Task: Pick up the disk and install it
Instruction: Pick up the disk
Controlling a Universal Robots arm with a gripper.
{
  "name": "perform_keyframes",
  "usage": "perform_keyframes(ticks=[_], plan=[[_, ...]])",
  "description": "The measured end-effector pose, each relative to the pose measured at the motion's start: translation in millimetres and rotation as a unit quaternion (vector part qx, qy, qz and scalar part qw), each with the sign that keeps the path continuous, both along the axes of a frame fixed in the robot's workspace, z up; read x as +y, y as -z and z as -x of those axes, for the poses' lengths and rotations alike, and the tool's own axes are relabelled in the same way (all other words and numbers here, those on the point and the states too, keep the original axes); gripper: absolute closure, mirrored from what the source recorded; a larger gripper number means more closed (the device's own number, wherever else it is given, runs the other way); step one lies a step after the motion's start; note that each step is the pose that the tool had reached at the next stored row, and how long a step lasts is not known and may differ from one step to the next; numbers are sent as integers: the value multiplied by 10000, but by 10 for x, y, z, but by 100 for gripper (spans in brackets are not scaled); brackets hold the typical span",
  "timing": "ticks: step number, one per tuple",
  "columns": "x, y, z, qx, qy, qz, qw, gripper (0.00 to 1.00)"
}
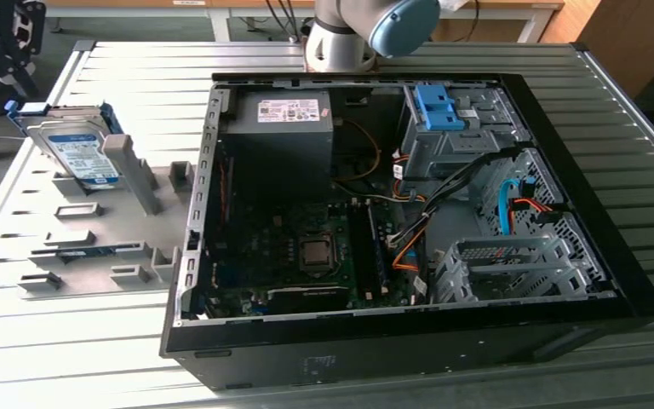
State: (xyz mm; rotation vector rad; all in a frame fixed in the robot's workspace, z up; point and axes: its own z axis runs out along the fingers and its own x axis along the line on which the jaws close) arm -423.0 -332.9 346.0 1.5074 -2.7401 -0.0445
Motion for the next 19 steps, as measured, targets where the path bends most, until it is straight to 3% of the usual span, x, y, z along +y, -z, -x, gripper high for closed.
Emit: perform_keyframes(ticks=[4,9,14,17,18,19], plan=[[0,13,0,0,-368,0,9993,89],[0,35,1,0,-792,0,9969,89],[-29,48,49,-11,-878,1,9961,89],[-32,49,58,-22,-901,2,9959,77],[-33,51,58,-24,-928,2,9957,77],[-33,52,59,-25,-981,2,9952,71]])
